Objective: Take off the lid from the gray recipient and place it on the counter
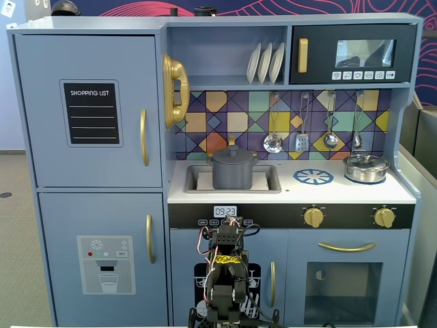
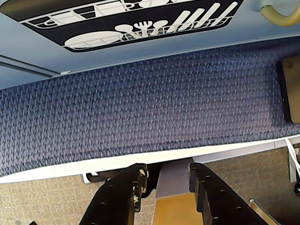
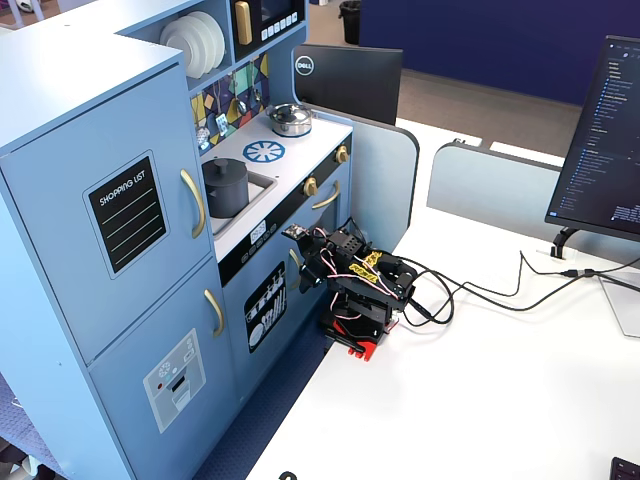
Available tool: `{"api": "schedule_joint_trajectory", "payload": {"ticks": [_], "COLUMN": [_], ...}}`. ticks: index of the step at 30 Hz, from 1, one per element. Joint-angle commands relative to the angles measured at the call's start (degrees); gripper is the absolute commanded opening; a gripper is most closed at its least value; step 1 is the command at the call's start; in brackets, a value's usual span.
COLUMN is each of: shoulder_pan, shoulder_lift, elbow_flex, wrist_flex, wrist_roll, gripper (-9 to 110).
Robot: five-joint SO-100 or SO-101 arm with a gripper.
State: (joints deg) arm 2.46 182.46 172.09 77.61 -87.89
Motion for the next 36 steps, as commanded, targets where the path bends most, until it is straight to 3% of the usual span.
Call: {"api": "schedule_joint_trajectory", "payload": {"ticks": [1,15,24,29,36], "shoulder_pan": [0.97,0.00,-3.52,-2.29,-2.29], "shoulder_lift": [-0.35,-0.35,-11.60,-16.52,-16.70], "elbow_flex": [-0.09,-1.76,-33.66,-48.25,-48.69], "wrist_flex": [10.11,8.09,-2.02,-13.45,-36.65], "wrist_roll": [-0.88,2.11,7.12,3.52,-1.67], "gripper": [0,0,0,0,1]}}
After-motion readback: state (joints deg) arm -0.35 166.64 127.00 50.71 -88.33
